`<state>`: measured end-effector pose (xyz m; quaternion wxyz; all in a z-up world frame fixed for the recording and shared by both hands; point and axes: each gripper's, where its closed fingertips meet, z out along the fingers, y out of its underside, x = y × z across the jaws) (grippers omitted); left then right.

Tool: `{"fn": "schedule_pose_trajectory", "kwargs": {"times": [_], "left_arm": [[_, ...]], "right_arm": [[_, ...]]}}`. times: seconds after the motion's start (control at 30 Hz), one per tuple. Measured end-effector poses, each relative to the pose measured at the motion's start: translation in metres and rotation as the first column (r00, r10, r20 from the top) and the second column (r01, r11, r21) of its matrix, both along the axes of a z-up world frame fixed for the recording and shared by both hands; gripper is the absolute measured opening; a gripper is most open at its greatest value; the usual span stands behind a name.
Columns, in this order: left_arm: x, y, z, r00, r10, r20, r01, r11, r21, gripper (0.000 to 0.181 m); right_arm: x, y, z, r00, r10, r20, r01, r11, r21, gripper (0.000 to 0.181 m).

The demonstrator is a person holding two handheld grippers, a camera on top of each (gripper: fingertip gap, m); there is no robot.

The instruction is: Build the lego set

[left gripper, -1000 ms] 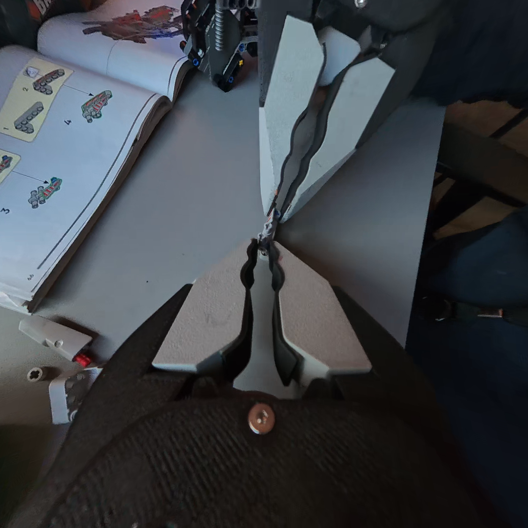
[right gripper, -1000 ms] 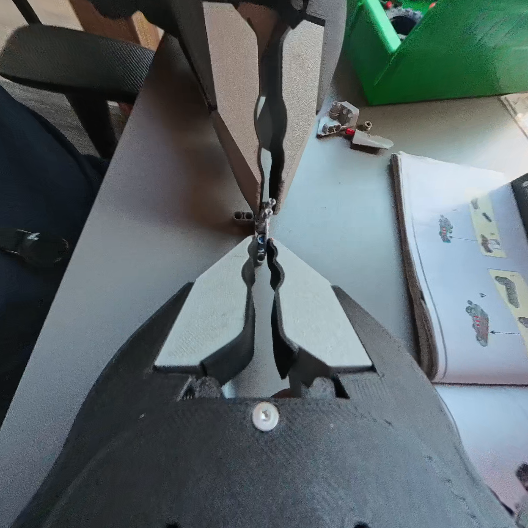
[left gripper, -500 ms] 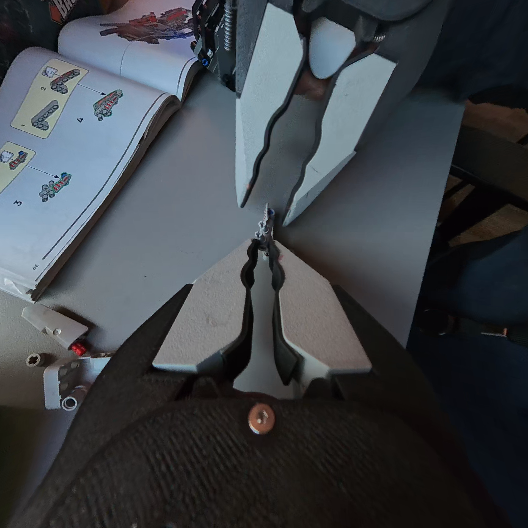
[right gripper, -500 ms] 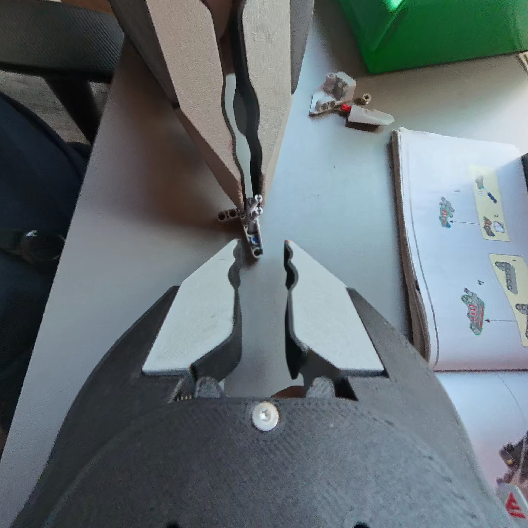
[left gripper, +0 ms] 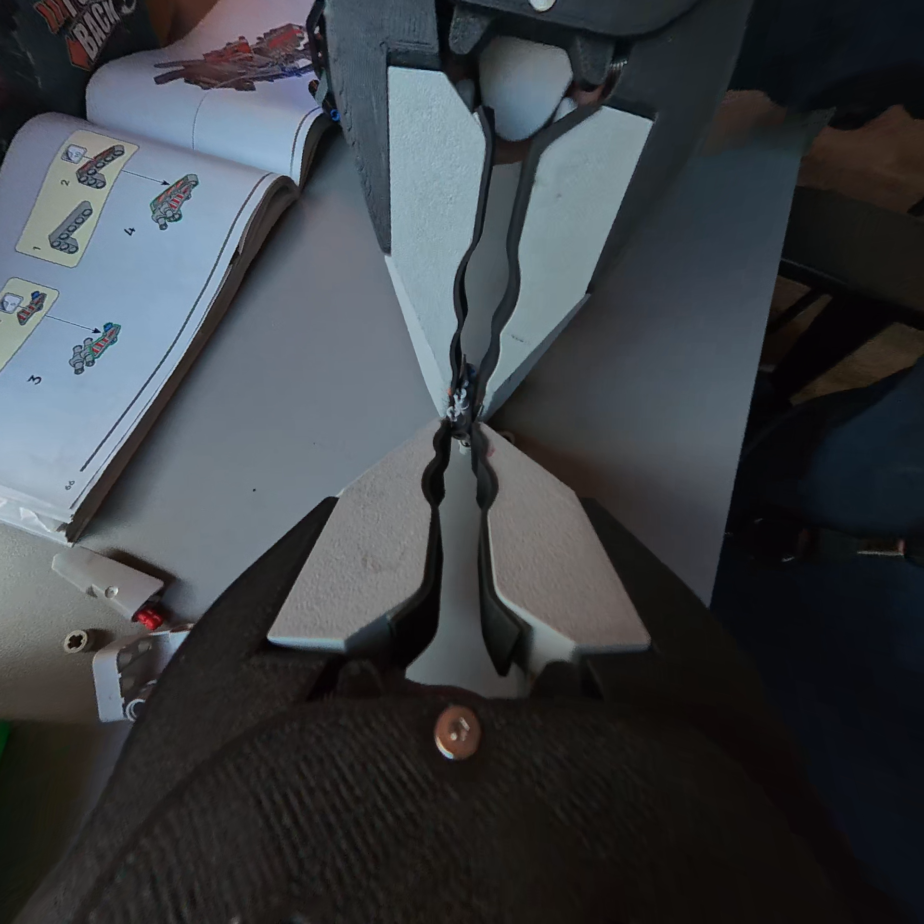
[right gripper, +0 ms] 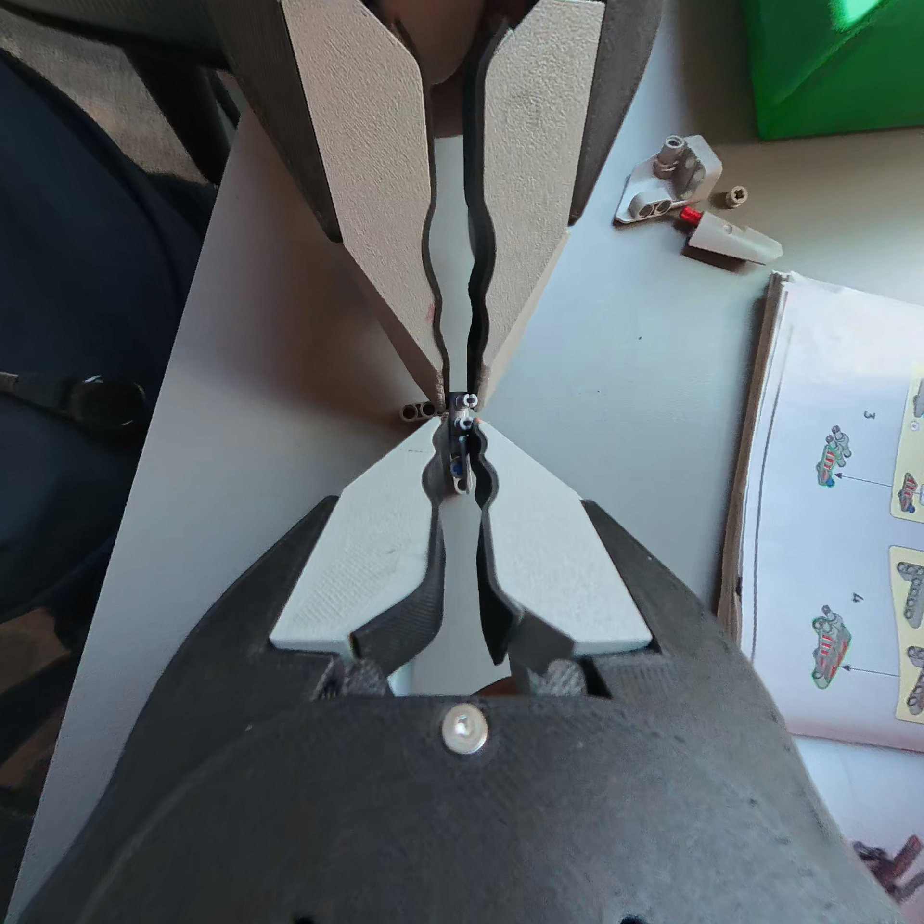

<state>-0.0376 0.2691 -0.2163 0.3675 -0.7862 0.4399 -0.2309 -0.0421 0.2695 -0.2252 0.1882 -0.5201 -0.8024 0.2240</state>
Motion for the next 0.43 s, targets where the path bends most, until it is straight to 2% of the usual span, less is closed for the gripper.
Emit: {"fn": "schedule_pose_trajectory", "kwargs": {"times": [0.1, 0.23, 0.33, 0.43], "left_arm": [[-0.0005, -0.0005, -0.0018, 0.999, -0.012, -0.036, 0.013, 0.999, 0.041, 0.006], [-0.0006, -0.0001, -0.0024, 0.993, 0.011, -0.114, 0.009, 0.986, 0.168, 0.006], [-0.0002, 0.0005, -0.0026, 0.993, 0.029, -0.116, -0.008, 0.983, 0.181, 0.006], [0.0000, 0.0005, -0.0031, 0.992, 0.053, -0.114, -0.033, 0.985, 0.171, 0.007]], "right_arm": [[0.0017, 0.0007, -0.0011, 0.994, 0.026, 0.107, -0.035, 0.996, 0.082, 0.005], [0.0039, 0.0020, -0.0013, 0.970, 0.049, 0.237, -0.090, 0.982, 0.166, 0.005], [0.0042, 0.0020, -0.0023, 0.966, 0.073, 0.249, -0.121, 0.976, 0.182, 0.003], [0.0041, 0.0016, -0.0046, 0.972, 0.045, 0.230, -0.088, 0.980, 0.179, 0.005]]}}
